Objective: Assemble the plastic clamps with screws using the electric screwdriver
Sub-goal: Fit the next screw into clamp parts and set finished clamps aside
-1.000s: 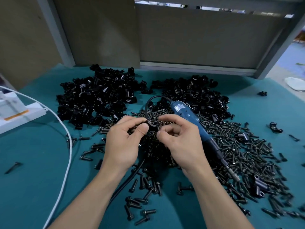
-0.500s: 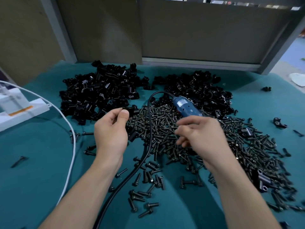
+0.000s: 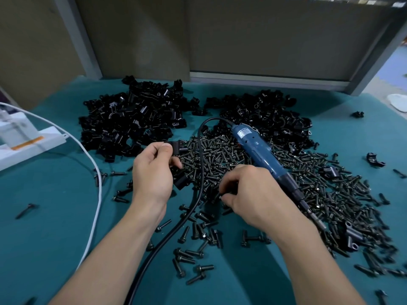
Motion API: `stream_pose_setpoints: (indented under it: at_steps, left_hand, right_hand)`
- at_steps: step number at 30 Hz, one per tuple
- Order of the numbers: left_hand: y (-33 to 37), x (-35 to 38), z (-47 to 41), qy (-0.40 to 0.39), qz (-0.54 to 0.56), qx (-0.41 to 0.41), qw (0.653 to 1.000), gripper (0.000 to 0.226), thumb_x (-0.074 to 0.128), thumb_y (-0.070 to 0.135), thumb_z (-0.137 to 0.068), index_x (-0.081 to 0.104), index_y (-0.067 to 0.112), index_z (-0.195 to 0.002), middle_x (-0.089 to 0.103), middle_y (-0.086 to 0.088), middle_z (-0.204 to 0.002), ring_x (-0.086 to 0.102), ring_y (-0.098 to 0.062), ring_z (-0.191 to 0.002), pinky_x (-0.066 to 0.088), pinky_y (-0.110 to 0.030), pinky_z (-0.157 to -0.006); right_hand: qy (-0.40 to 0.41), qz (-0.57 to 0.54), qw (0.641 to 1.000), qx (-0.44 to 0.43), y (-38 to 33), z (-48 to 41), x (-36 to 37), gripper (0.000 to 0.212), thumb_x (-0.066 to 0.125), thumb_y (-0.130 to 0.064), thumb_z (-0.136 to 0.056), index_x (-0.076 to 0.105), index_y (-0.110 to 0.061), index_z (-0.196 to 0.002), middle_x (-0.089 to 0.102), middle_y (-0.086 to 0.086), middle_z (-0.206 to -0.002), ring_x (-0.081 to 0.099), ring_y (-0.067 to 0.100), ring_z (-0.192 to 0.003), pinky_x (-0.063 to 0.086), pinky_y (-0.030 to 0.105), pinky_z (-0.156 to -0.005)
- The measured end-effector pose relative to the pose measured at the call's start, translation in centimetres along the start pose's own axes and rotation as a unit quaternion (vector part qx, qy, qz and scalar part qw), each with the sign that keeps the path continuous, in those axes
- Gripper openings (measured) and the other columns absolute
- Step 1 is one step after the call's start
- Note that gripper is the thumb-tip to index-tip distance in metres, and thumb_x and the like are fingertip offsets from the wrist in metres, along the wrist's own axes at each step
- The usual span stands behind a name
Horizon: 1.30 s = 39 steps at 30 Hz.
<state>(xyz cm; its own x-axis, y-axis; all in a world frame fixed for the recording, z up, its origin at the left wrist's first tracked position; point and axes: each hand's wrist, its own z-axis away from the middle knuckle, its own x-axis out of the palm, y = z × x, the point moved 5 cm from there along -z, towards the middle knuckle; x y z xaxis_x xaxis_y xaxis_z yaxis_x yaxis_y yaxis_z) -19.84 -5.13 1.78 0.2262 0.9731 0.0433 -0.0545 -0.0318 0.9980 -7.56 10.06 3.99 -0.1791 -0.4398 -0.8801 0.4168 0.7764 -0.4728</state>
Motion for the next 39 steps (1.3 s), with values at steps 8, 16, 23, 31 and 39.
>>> stream_pose_setpoints:
  at_steps: [8, 16, 23, 31, 39]
  left_hand:
    - [-0.1, 0.3, 0.1, -0.019, -0.027, 0.000, 0.999, 0.045, 0.050, 0.028, -0.108, 0.066, 0.039, -0.067, 0.065, 0.007, -0.068, 0.053, -0.019, -0.079, 0.043, -0.041, -0.084]
    - [0.3, 1.6, 1.0, -0.111, -0.041, 0.028, 0.993, 0.047, 0.051, 0.024, -0.106, 0.066, 0.028, -0.061, 0.064, 0.002, -0.062, 0.058, -0.005, -0.062, 0.044, -0.040, -0.084]
    - [0.5, 2.3, 1.3, -0.170, -0.026, 0.040, 0.984, 0.045, 0.049, 0.020, -0.106, 0.064, 0.024, -0.064, 0.064, -0.003, -0.062, 0.057, -0.013, -0.060, 0.047, -0.036, -0.066]
    - [0.6, 2.4, 1.5, -0.210, -0.019, 0.067, 0.975, 0.036, 0.049, 0.018, -0.109, 0.068, 0.022, -0.080, 0.069, -0.002, -0.071, 0.063, -0.011, -0.067, 0.048, -0.027, -0.072]
    - [0.5, 3.2, 1.4, -0.275, -0.026, 0.076, 0.958, 0.043, 0.072, -0.008, -0.090, 0.074, 0.033, -0.080, 0.080, -0.008, -0.091, 0.075, -0.017, -0.085, 0.057, -0.026, -0.078]
  right_hand:
    - [0.049, -0.152, 0.987, 0.004, 0.4, -0.3, -0.4, 0.022, 0.068, -0.014, -0.097, 0.068, -0.032, -0.084, 0.067, -0.011, -0.067, 0.056, 0.002, -0.051, 0.043, 0.014, -0.046]
    - [0.045, -0.589, 0.802, 0.084, 1.2, -0.4, -0.2, 0.023, 0.056, -0.002, -0.102, 0.076, -0.012, -0.097, 0.070, 0.003, -0.074, 0.054, 0.012, -0.060, 0.044, 0.020, -0.055]
    - [0.092, -0.643, 0.759, 0.038, 0.2, -0.6, 0.6, 0.017, 0.076, 0.002, -0.086, 0.069, -0.014, -0.086, 0.075, 0.013, -0.076, 0.067, 0.014, -0.061, 0.052, 0.019, -0.055]
    - [0.131, -0.576, 0.807, -0.012, -0.3, -0.5, 0.6, 0.024, 0.084, 0.002, -0.078, 0.080, -0.022, -0.079, 0.074, 0.003, -0.073, 0.067, 0.011, -0.069, 0.053, 0.018, -0.065]
    - [0.117, -0.702, 0.695, 0.099, -0.1, -0.5, 1.9, 0.014, 0.061, -0.008, -0.102, 0.067, -0.014, -0.091, 0.076, 0.007, -0.090, 0.074, 0.015, -0.077, 0.060, 0.027, -0.066]
